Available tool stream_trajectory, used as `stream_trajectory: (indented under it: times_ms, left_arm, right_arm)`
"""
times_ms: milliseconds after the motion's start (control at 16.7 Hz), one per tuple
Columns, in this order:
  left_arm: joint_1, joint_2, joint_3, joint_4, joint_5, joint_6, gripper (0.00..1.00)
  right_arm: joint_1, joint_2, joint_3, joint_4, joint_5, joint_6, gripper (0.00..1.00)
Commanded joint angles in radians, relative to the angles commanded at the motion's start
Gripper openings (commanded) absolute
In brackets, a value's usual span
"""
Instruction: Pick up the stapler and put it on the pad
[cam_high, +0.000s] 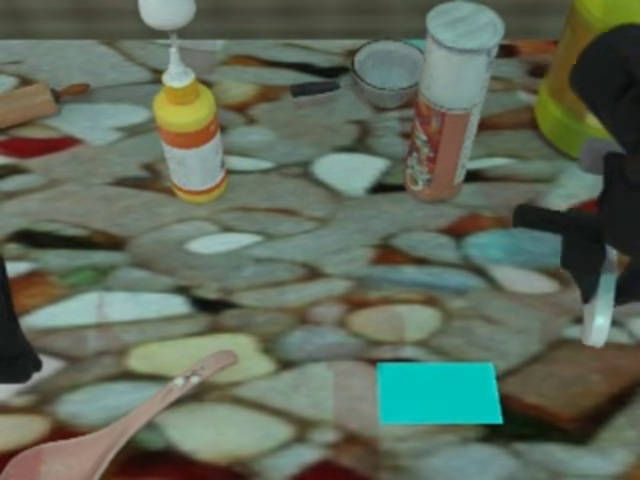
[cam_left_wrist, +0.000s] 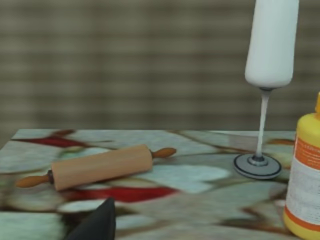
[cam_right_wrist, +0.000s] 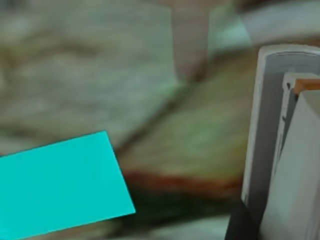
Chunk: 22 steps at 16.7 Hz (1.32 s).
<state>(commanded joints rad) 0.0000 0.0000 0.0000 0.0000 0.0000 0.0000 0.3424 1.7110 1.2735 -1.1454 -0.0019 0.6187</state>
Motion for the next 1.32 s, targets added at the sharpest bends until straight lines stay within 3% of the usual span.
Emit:
stream_trajectory:
  times_ms: [240,660,900,1080,1320]
  left_arm:
    - [0.000,0.000,0.000,0.000,0.000,0.000,1.00]
    - [0.000,0.000,0.000,0.000,0.000,0.000,1.00]
    - [0.000,0.000,0.000,0.000,0.000,0.000,1.00]
    - [0.000,0.000,0.000,0.000,0.000,0.000,1.00]
    - [0.000,0.000,0.000,0.000,0.000,0.000,1.00]
  right_arm:
    - [0.077,0.042,0.046,-0.020,0.002,0.316,0.00]
    - [0.245,0.108,0.110,-0.050,0.003,1.076,0.00]
    - [0.330,0.119,0.135,-0.048,0.005,1.436,0.00]
    - [0.374,0.114,0.148,-0.038,0.008,1.605,0.00]
    - [0.395,0.105,0.152,-0.029,0.010,1.681,0.00]
